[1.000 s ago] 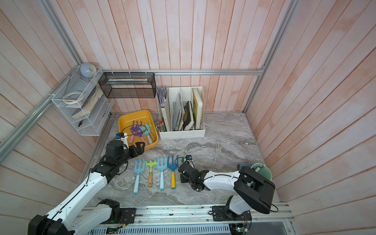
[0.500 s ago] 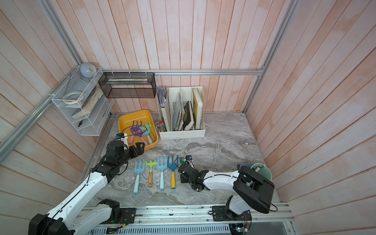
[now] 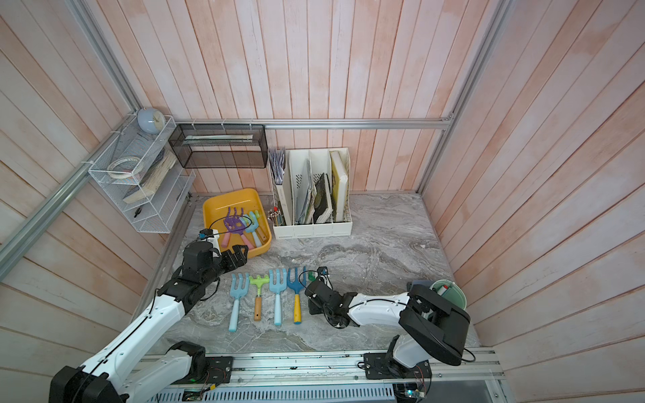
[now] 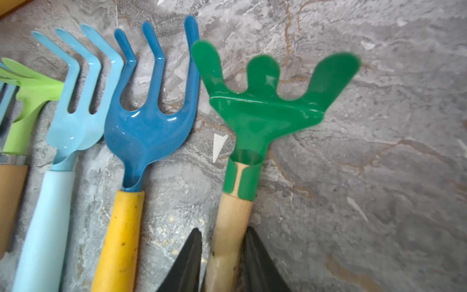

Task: Take the hand rake out of the storage box
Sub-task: Place the rake at the center of the board.

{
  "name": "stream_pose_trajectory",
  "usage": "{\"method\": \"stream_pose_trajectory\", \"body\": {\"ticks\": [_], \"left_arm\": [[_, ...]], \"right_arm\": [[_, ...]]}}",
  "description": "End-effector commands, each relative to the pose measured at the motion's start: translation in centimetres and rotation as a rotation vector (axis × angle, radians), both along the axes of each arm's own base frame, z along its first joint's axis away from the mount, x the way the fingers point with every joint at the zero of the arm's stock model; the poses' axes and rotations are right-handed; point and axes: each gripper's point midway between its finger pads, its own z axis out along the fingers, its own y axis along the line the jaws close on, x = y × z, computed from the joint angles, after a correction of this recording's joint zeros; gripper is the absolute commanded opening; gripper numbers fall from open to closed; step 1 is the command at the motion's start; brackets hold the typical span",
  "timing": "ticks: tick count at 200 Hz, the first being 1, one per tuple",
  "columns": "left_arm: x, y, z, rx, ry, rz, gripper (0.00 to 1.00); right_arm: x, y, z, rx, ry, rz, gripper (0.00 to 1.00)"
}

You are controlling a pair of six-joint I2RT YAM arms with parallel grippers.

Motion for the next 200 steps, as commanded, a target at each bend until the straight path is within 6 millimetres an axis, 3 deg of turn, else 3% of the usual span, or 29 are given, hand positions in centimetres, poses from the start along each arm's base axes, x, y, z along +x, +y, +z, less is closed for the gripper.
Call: {"method": "stream_pose_trajectory", "body": {"ticks": [1,63,108,123,136,169,200], "left_arm": [[-0.1,0.6,-0.8,0.025,0.011,0.014,1.00],[-0.1,0.6,-1.0,0.028,0.016,0.016,1.00],[0.5,1.0,-1.0,0.037,0.034,0.026,1.00],[1.4,1.7,-0.8,0.046,0.051,0.042,1.00],[2.4,2.3,-1.1,0.041,0.083,0.057,1.00],[5.5,3.8,-4.2,0.088,0.212,0.101,1.00],[9.1,4.6,-5.6,0.149,0.260,0.150,0.72]], "right_arm": [[0.2,1.0,0.4,0.009,-0.009,0.020,0.29],[0.3,0.5,0.5,0.000,-0.015,-0.003,0.34],[0.6,0.0,1.4,-0.009,-0.042,-0.019,0.73],[1.1,-0.2,2.9,-0.002,-0.083,-0.031,0.80],[1.8,-0.3,4.8,0.006,-0.138,-0.035,0.97],[4.1,-1.5,10.9,0.035,-0.329,-0.046,0.98],[6.3,-4.1,13.0,0.132,-0.382,-0.051,0.98]]}}
